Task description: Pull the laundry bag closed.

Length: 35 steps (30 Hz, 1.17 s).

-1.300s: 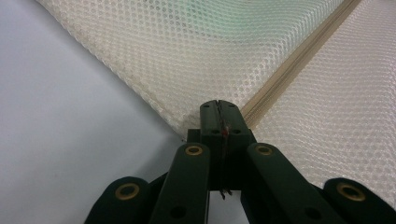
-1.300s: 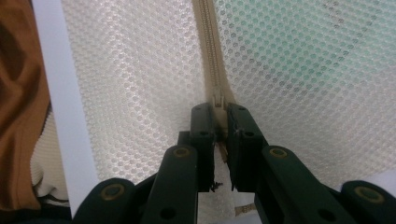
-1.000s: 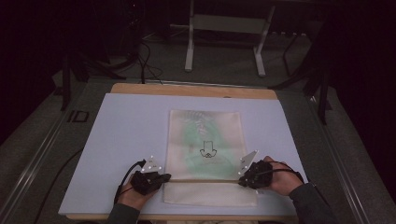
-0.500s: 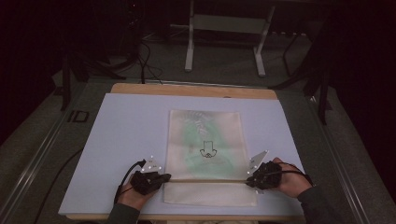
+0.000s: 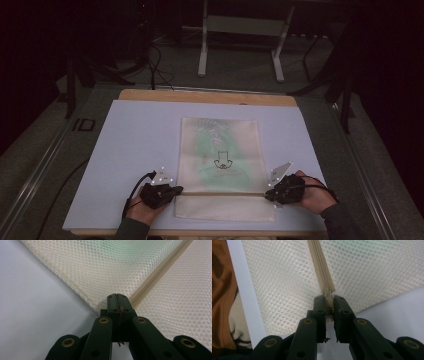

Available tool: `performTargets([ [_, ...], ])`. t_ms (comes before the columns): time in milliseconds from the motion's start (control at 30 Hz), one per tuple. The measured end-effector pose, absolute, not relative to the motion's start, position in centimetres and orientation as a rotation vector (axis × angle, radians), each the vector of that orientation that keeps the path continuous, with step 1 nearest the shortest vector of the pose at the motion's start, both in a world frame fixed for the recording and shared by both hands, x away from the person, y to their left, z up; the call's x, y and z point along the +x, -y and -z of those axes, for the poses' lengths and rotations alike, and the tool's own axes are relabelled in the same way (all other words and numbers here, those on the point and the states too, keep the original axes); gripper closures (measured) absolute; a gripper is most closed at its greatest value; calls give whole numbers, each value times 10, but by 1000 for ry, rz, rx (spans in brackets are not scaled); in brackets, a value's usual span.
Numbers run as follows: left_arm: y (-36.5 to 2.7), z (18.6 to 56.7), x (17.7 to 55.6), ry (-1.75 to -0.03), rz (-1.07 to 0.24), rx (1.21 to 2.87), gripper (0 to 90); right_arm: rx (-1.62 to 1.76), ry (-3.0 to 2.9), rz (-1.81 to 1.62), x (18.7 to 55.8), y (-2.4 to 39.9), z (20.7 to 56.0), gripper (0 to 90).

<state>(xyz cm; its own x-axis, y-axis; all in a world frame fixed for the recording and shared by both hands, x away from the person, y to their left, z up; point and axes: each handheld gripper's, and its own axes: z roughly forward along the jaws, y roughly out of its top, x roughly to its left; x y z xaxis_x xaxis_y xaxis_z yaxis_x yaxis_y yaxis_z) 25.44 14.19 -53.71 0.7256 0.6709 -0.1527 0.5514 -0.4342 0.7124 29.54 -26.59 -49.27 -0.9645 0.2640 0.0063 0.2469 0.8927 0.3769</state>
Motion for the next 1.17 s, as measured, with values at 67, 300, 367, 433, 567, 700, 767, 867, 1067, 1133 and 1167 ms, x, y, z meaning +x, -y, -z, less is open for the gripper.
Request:
performTargets([
  [67,-142,537,254,-920,-196,2144,893,420,-3005,-611,295,269,494,798],
  [300,-142,537,254,-922,-197,2144,892,502,-2971,-619,295,285,496,764],
  [367,-141,537,255,-921,-197,2144,893,514,-2968,-620,295,287,496,763],
  [433,-141,537,254,-921,-198,2144,892,539,-2956,-638,295,292,498,763],
  [567,-142,537,255,-920,-195,2145,891,572,-2932,-674,294,297,497,762],
  [700,-142,537,255,-922,-187,2142,891,597,-2900,-719,293,301,495,759],
  [767,-142,537,255,-923,-188,2147,891,615,-2887,-740,293,303,495,759],
  [867,-142,537,255,-922,-187,2147,891,636,-2871,-764,293,307,496,759],
  [1067,-142,537,256,-920,-183,2148,891,678,-2849,-791,290,315,499,759],
  [1133,-142,536,256,-918,-185,2150,891,690,-2835,-804,289,318,500,758],
  [1167,-142,536,256,-919,-184,2150,891,697,-2831,-808,288,319,500,756],
])
